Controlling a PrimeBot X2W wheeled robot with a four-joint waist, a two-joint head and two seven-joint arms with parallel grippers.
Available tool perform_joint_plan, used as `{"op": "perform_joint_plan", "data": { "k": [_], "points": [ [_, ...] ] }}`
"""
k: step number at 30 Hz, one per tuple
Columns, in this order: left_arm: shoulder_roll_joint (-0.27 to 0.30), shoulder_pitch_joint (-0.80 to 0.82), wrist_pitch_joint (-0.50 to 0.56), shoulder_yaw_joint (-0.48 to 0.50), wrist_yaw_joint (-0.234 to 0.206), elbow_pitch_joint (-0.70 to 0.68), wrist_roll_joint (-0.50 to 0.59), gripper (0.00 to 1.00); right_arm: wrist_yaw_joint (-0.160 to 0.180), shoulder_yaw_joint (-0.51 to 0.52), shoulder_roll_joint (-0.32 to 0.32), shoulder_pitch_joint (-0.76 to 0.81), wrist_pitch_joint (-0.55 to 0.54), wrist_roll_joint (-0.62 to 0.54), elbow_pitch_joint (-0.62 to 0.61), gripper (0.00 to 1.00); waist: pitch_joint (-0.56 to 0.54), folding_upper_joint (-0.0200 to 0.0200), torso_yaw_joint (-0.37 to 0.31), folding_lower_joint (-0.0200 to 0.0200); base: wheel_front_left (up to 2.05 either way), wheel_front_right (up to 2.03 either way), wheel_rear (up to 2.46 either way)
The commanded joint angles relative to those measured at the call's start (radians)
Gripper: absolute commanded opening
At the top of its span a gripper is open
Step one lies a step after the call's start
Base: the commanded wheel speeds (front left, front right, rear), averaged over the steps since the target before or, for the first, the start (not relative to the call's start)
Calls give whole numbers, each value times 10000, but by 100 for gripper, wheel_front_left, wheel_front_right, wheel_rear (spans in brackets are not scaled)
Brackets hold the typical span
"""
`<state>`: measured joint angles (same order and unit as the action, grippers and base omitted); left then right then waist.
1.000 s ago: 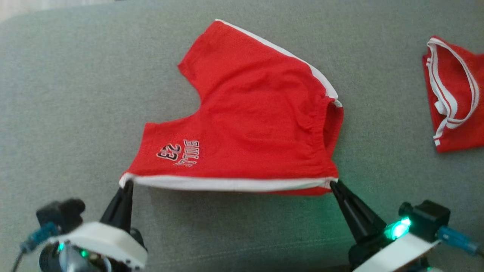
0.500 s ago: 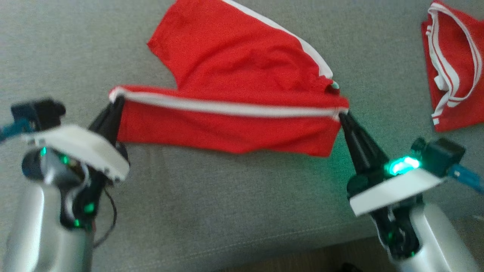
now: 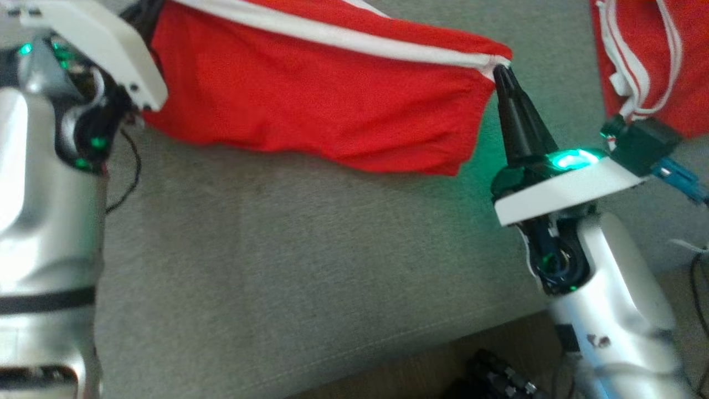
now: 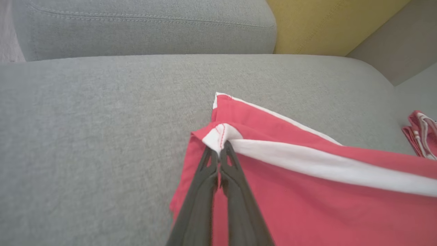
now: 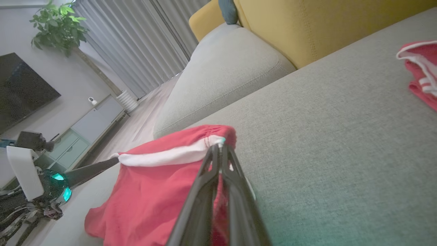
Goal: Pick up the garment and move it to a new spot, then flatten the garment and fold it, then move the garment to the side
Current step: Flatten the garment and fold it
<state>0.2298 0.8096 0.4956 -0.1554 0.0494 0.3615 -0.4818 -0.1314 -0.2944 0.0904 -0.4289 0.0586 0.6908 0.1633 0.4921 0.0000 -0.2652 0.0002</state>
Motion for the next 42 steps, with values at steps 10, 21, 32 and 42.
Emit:
{"op": "perform_joint_plan", "data": {
  "k": [10, 21, 32, 42],
  "points": [
    [463, 2257, -652, -199, 297, 2310, 516, 0, 7, -1072, -294, -929, 980, 1000, 795, 0, 397, 0, -938, -2, 0, 0, 0],
    [182, 2813, -2550, -501, 510, 3888, 668, 100, 7, -1553, 200, -1148, 1868, 438, 1428, 100, 383, 0, -919, -2, 0, 0, 0],
    [58, 992, -6759, -568, -618, 2336, 1552, 100, 7, 1155, 411, 240, 2029, -3573, -659, 100, -73, 0, -67, -2, 0, 0, 0],
    [-252, -2072, -7540, -456, -2036, -1182, 2171, 100, 7, 1957, 623, 1308, 1717, -4314, -1284, 100, -660, 0, 877, -2, 0, 0, 0]
  ]
}}
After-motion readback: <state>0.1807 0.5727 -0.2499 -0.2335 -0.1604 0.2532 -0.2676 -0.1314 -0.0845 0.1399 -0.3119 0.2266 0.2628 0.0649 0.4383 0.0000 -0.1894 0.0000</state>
